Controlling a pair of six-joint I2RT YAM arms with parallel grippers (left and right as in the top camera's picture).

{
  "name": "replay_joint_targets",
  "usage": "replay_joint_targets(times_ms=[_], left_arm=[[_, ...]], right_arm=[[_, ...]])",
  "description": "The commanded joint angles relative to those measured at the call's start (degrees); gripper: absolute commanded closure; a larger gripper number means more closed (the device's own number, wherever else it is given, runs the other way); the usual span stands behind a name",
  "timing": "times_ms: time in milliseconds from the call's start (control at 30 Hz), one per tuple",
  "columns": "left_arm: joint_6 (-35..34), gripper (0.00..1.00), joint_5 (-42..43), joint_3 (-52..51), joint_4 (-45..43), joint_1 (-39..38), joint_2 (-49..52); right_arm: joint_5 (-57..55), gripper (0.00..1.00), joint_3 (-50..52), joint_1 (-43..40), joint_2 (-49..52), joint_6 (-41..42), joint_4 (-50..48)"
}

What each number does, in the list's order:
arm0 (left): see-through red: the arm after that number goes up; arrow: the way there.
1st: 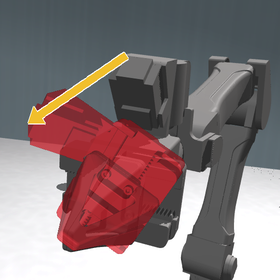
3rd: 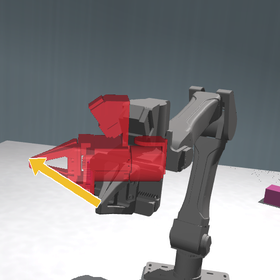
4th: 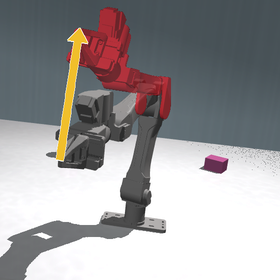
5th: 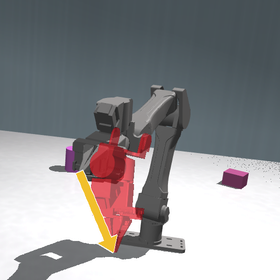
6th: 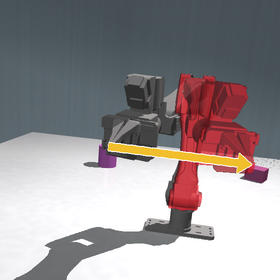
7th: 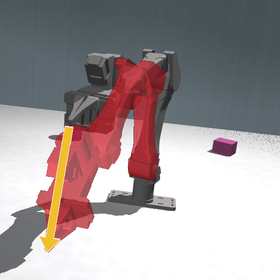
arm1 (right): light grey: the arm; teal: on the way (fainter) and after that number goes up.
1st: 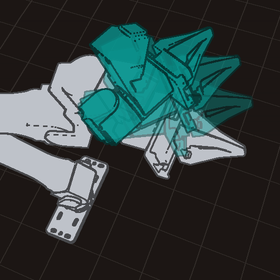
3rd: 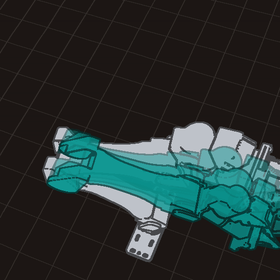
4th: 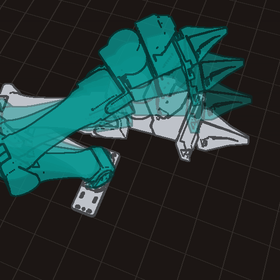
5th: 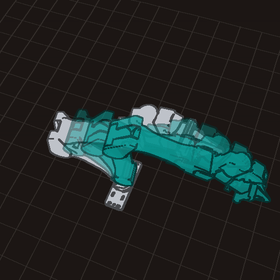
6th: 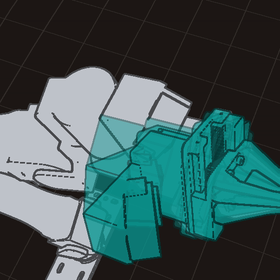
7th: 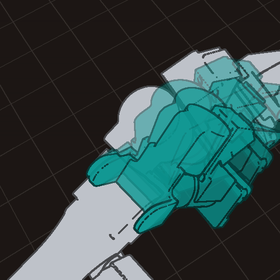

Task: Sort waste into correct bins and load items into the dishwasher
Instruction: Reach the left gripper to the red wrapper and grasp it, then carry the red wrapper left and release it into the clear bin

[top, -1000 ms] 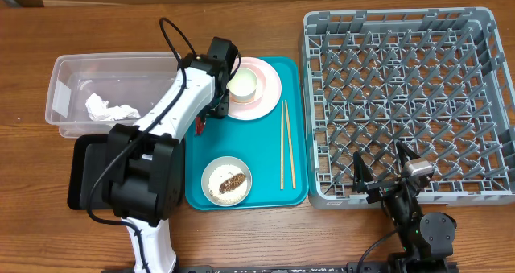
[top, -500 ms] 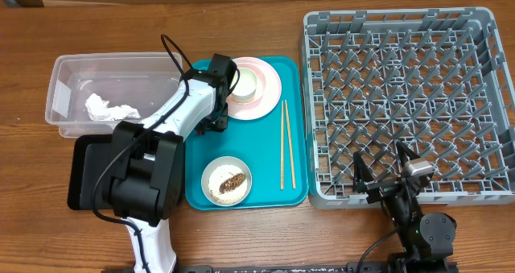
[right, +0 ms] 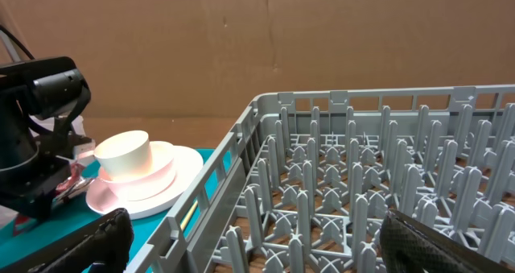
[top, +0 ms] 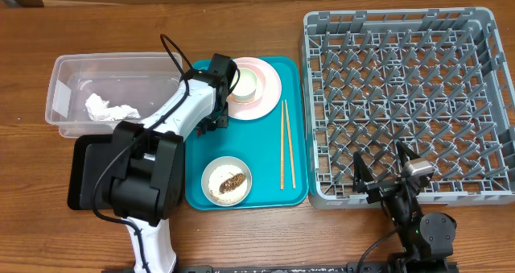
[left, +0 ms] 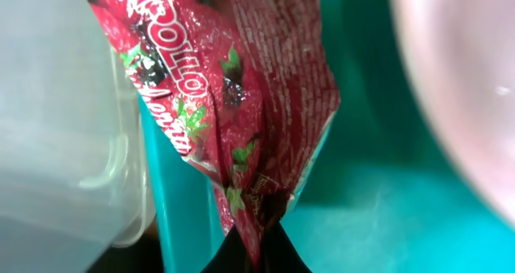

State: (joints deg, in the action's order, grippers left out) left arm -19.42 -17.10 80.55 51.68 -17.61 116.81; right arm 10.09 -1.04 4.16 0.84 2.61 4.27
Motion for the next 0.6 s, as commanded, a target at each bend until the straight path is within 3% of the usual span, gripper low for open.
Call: replay_joint_targets(times_ms=[0, 100, 333, 567], left_arm=[[-0.35, 0.96, 0.48, 5.75, 3.17, 0.35, 0.26], [-0.33, 0.96, 1.81, 16.9, 10.86, 0.31, 0.17], [-1.07, 0.96, 6.75, 34.99, 19.8, 0.5, 0.17], [-6.56, 0.96, 6.21, 43.74, 27.41, 4.76, 0.17]], right_arm=[[-0.15, 0.0, 0.57, -0.11, -0.68, 0.02, -0.33], [-0.15, 0.0, 0.57, -0.11, -0.68, 0.02, -0.33], [-0.17, 0.0, 0.57, -0.11, -0.68, 0.02, -0.33], [-0.17, 0.0, 0.57, -0.13, -0.68, 0.02, -0.33]])
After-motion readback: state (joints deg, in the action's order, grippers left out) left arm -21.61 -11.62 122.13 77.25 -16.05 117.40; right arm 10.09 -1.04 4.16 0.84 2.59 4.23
